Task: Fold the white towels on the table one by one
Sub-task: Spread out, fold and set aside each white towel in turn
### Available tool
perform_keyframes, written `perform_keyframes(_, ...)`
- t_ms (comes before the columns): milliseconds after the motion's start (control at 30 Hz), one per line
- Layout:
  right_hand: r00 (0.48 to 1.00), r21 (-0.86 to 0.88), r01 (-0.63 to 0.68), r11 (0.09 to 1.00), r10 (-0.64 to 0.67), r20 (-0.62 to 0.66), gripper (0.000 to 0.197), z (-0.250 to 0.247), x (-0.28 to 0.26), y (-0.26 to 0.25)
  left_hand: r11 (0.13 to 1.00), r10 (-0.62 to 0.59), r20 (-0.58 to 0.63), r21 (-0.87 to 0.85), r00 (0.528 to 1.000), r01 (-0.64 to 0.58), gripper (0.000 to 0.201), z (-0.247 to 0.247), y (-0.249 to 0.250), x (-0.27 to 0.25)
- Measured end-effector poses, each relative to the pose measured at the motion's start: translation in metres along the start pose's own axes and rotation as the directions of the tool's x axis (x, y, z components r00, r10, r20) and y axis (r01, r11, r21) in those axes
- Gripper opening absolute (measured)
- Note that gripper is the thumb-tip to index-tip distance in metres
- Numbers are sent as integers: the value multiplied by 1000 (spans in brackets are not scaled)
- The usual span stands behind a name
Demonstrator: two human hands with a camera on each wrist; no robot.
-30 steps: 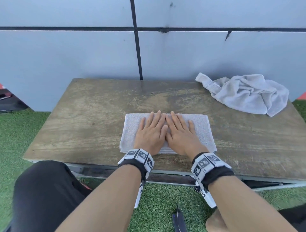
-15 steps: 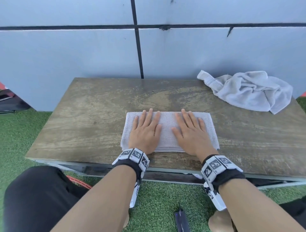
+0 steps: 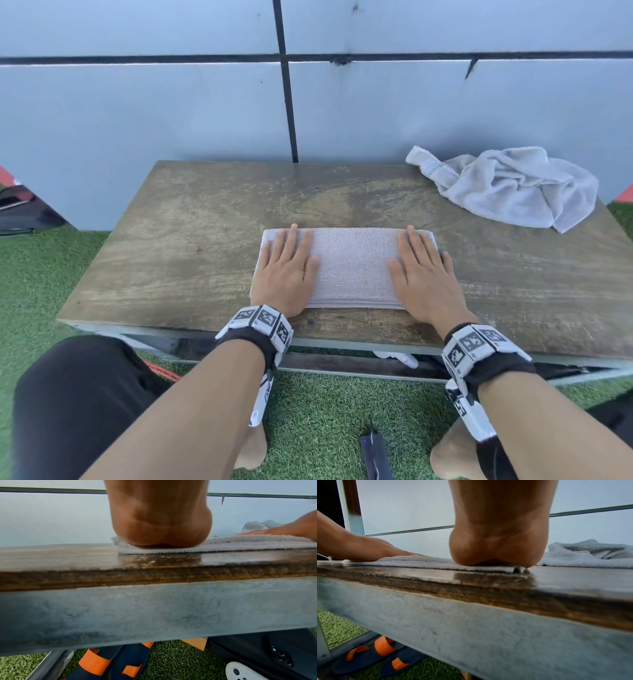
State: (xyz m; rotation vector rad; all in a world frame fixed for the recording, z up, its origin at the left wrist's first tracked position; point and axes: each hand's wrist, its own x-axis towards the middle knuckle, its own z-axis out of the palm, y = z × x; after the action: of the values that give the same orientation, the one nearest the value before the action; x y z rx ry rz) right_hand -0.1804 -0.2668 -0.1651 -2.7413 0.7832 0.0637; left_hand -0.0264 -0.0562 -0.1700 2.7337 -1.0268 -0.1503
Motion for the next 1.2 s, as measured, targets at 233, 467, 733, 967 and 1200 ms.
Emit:
perform_keyframes(233, 994, 23, -59, 998, 56, 98, 63, -8, -10, 9, 996, -82, 49, -14, 995, 83, 64, -4, -2, -10)
perform_keyframes(467, 955, -195, 208, 959, -242, -172, 26, -24, -41, -28, 987, -163, 130, 17, 978, 162, 66, -11, 5, -12)
perform_keyframes(733, 965, -78, 232, 970, -240, -105, 17, -20, -37, -35, 956, -294, 273, 78, 916, 284, 76, -27, 24, -22)
perform_keyframes(967, 974, -170, 214, 962, -224, -40, 54, -31, -37, -25, 973, -223, 170, 96, 960, 209, 47, -59, 41, -32)
perform_keyframes(1200, 956, -9, 289, 957, -289, 56, 59, -22, -41, -24, 978, -36, 187, -198, 982, 73, 17, -56, 24, -49)
